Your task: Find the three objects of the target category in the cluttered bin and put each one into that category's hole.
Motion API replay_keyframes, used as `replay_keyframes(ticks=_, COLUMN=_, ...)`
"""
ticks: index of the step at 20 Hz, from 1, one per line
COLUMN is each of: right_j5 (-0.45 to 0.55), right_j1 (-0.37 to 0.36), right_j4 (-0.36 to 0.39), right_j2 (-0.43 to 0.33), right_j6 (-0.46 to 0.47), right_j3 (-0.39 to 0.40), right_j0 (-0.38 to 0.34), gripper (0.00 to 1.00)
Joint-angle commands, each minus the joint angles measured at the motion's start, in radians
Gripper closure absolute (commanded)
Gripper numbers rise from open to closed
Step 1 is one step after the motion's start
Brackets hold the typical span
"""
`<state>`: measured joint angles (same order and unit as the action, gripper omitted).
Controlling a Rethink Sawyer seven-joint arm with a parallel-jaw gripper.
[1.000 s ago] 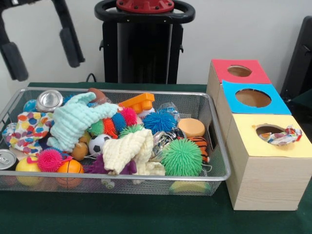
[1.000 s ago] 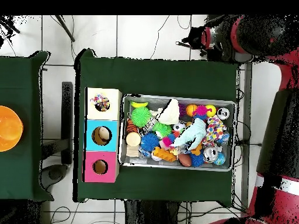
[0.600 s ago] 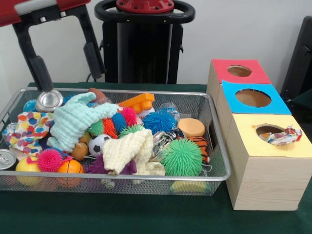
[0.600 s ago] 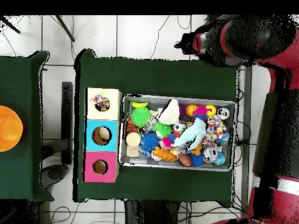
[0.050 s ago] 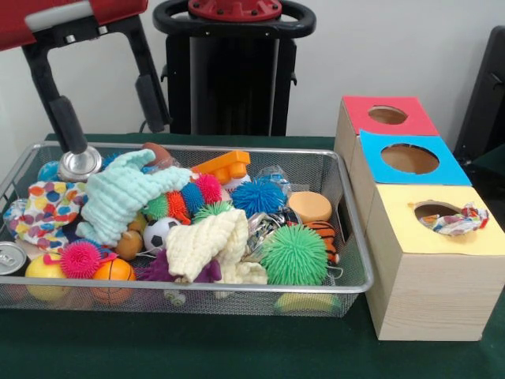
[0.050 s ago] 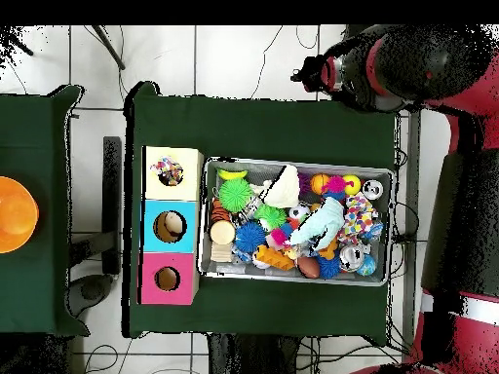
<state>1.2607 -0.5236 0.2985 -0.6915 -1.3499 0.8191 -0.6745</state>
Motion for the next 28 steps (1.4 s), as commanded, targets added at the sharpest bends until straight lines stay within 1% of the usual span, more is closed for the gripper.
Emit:
replay_keyframes(ticks=1, right_j5=-0.040, right_j1=-0.019, right_j4=0.094, right_j2=0.072, right_j6=0.079, right_j3=0.040, right_j0=0.020, gripper=0.00)
replay_keyframes(ticks=4, right_j5=-0.066, right_j1=-0.053, right_j4=0.117, right_j2=0.095, right_j6=0.053, right_j3=0.046, right_j0=0.025, gripper=0.00)
replay_keyframes(ticks=6, right_j5=-0.090, right_j1=-0.079, right_j4=0.128, right_j2=0.110, right_j6=0.037, right_j3=0.066, right_j0=0.027, gripper=0.00)
replay_keyframes(ticks=11, right_j5=-0.140, right_j1=-0.145, right_j4=0.138, right_j2=0.152, right_j6=-0.026, right_j3=0.154, right_j0=0.048, gripper=0.00)
replay_keyframes(ticks=14, right_j5=-0.184, right_j1=-0.192, right_j4=0.128, right_j2=0.184, right_j6=-0.068, right_j3=0.226, right_j0=0.061, gripper=0.00)
replay_keyframes(ticks=17, right_j5=-0.198, right_j1=-0.221, right_j4=0.122, right_j2=0.214, right_j6=-0.088, right_j3=0.263, right_j0=0.081, gripper=0.00)
replay_keyframes(ticks=18, right_j5=-0.196, right_j1=-0.227, right_j4=0.120, right_j2=0.224, right_j6=-0.093, right_j3=0.273, right_j0=0.088, gripper=0.00)
replay_keyframes(ticks=20, right_j5=-0.218, right_j1=-0.234, right_j4=0.113, right_j2=0.234, right_j6=-0.100, right_j3=0.302, right_j0=0.095, gripper=0.00)
replay_keyframes(ticks=23, right_j5=-0.254, right_j1=-0.238, right_j4=0.110, right_j2=0.252, right_j6=-0.113, right_j3=0.325, right_j0=0.110, gripper=0.00)
replay_keyframes(ticks=26, right_j5=-0.269, right_j1=-0.235, right_j4=0.111, right_j2=0.267, right_j6=-0.114, right_j3=0.331, right_j0=0.124, gripper=0.00)
replay_keyframes(ticks=28, right_j5=-0.262, right_j1=-0.223, right_j4=0.107, right_j2=0.278, right_j6=-0.114, right_j3=0.331, right_j0=0.131, gripper=0.00)
